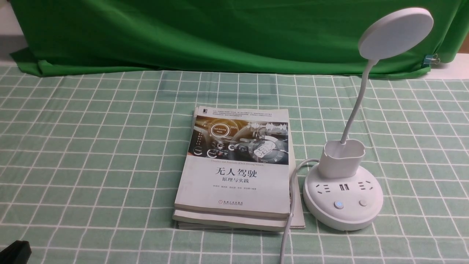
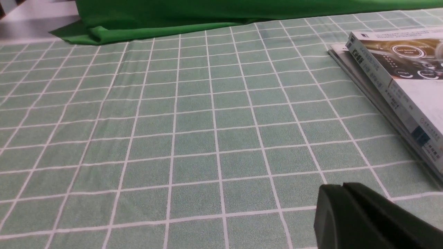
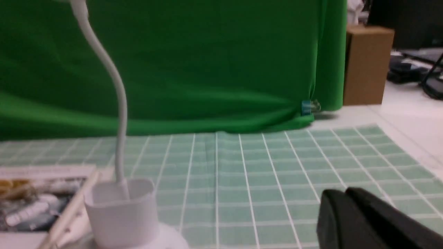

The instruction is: Turn off the desk lamp on the blue coffee tablecloth by hand.

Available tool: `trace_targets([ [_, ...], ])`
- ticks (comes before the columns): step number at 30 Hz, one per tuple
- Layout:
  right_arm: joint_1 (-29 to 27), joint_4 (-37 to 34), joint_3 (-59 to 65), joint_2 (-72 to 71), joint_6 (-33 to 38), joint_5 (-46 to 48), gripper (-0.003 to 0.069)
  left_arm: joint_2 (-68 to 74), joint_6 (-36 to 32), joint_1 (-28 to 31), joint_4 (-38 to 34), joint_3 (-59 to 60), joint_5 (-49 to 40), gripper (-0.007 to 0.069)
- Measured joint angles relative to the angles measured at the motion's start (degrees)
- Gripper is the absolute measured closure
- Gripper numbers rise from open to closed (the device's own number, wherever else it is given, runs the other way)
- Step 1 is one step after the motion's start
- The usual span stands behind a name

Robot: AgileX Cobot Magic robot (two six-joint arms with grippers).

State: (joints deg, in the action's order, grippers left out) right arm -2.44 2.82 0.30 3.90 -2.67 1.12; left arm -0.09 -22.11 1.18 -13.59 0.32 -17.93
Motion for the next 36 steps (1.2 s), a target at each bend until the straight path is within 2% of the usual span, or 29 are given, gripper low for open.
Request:
trace_targets([
  [10,0.00,-0.11,0.00,-3.76,-0.42,11.45,0.0635,0.00,0.00,0.00,0.00,0.00,0.18,0.0624],
  [36,0.00,-0.11,0.00,-3.76,-0.39,12.12,0.0599,0.00,0.00,0.00,0.00,0.00,0.18,0.0624],
])
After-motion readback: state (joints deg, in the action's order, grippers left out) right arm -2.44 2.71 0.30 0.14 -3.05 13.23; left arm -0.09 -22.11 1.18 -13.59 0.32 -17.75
